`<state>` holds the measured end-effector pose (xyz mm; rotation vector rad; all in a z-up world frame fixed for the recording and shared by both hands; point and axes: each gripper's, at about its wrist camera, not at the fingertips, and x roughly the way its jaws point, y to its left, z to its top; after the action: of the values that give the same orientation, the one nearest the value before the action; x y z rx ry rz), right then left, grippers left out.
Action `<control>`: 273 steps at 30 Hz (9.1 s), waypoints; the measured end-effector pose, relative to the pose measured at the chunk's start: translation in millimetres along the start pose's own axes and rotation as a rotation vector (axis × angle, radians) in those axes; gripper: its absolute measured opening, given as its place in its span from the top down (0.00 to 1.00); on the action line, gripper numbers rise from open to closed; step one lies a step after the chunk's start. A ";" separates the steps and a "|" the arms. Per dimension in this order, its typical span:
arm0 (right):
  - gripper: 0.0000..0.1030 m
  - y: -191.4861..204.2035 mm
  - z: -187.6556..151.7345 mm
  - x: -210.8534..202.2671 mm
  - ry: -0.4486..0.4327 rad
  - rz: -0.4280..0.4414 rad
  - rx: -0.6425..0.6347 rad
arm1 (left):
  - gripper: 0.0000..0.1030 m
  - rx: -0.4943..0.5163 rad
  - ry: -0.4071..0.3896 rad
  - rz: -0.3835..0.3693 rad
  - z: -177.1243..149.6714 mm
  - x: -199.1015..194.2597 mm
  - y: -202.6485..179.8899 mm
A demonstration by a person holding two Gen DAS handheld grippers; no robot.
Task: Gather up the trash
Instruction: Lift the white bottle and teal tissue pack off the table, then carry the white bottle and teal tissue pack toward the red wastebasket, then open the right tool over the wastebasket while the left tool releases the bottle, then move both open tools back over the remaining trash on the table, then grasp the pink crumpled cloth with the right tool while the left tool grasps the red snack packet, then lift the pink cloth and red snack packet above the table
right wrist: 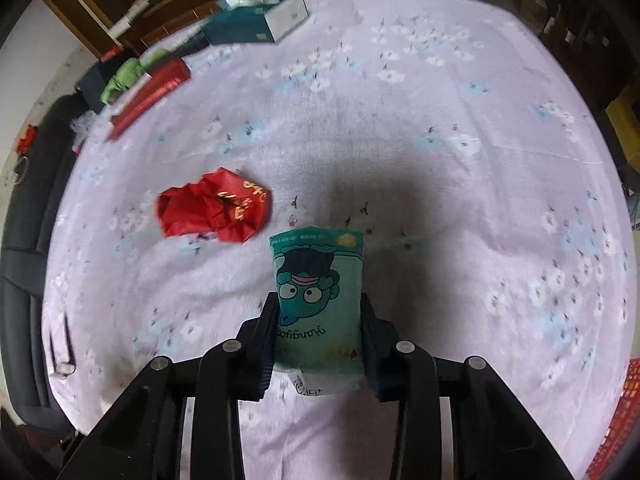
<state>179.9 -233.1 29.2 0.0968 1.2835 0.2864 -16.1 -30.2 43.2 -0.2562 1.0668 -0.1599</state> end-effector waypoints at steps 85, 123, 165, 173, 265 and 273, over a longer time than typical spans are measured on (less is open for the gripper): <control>0.63 -157.1 -236.2 -172.3 -0.314 -0.003 0.228 | 0.72 0.427 -0.096 0.035 -51.6 -3.9 -243.1; 0.49 -409.4 -246.3 -268.2 -0.485 -0.078 0.691 | 0.52 0.693 0.108 -0.314 -32.9 78.2 -508.0; 0.49 -65.9 -119.2 -128.6 -0.195 0.207 0.131 | 0.50 0.124 -0.119 0.068 -31.9 -65.0 -99.4; 0.50 -38.1 -55.6 -48.1 -0.121 0.153 0.180 | 0.50 0.039 -0.123 0.133 -37.3 -83.2 -17.0; 0.70 -131.3 -238.3 -194.9 -0.351 -0.114 0.099 | 0.76 0.337 -0.161 -0.012 -38.9 -39.0 -220.6; 0.70 -140.5 -239.7 -198.4 -0.357 -0.120 0.102 | 0.76 0.358 -0.155 -0.017 -38.3 -34.0 -234.2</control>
<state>-77.2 -441.4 113.3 0.1502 0.9443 0.0934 -67.3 -251.2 120.9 0.0451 0.8649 -0.3364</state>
